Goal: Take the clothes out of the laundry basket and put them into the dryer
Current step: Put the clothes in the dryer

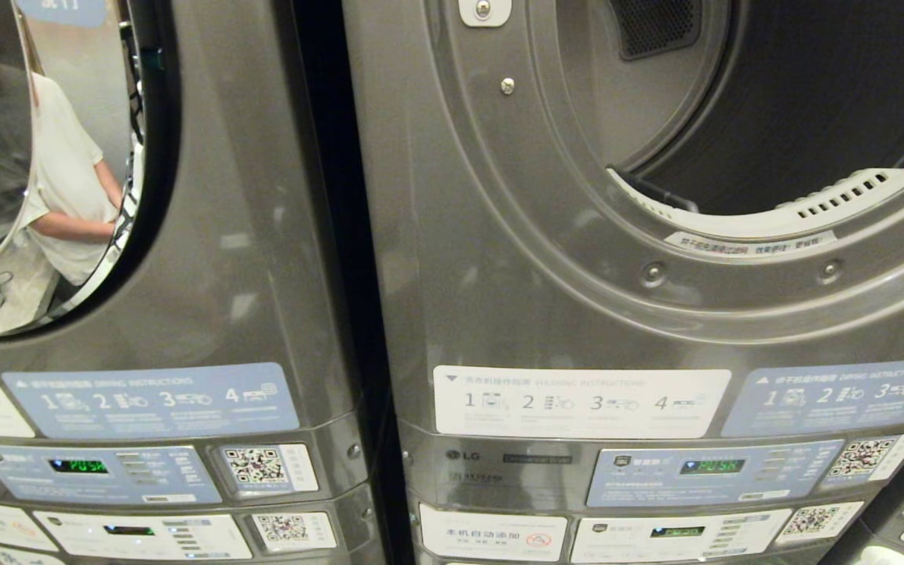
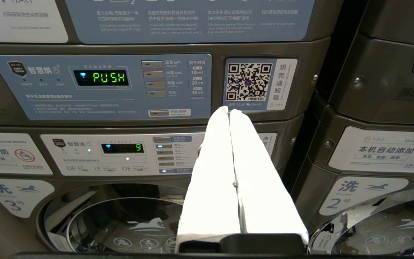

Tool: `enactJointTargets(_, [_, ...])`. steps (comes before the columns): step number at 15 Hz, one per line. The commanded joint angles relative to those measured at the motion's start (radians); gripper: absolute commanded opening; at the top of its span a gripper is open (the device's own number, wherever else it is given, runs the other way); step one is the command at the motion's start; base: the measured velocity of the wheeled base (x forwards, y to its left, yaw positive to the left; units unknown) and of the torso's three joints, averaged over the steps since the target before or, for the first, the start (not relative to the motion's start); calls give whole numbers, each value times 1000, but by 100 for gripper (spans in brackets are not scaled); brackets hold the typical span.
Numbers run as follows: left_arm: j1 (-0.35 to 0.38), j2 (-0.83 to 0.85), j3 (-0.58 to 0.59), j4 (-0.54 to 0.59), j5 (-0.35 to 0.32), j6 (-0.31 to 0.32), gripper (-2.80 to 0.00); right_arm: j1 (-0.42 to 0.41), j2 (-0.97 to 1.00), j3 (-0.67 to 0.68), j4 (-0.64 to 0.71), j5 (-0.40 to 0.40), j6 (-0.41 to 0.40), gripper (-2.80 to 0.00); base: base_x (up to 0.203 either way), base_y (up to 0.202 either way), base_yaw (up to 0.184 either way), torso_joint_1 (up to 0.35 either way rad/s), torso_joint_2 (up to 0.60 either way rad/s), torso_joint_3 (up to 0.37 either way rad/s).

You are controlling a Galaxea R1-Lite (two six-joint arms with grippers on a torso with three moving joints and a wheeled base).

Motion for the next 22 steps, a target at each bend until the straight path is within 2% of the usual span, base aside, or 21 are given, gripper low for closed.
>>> enactJointTargets(1, [0,0,0,0,0,0,-280,0,1,0,-1,0,-1,-280,0,0,0,49,-100,-56])
enactJointTargets(6, [0,0,0,1,0,0,-280,0,2,-4,7,2,-32,-280,0,0,0,0,0,0])
enactJointTargets(8, [0,0,0,0,0,0,-280,1,13,-67,14,24,-96,-280,0,0,0,0,0,0])
enactJointTargets(9, [0,0,0,1,0,0,-280,1,49,-150,22,39,-116,-280,0,0,0,0,0,0])
enactJointTargets(11, [0,0,0,0,0,3,-280,1,226,-420,31,62,-135,-280,0,0,0,0,0,0])
enactJointTargets(14, [0,0,0,0,0,0,-280,2,671,-983,39,83,-149,-280,0,0,0,0,0,0])
enactJointTargets(17, [0,0,0,0,0,0,-280,6,1039,-1433,44,116,-161,-280,0,0,0,0,0,0])
enactJointTargets(19, [0,0,0,0,0,0,-280,16,1214,-1601,39,135,-168,-280,0,0,0,0,0,0])
enactJointTargets(22, [0,0,0,0,0,0,-280,34,1421,-1724,-66,146,-179,-280,0,0,0,0,0,0])
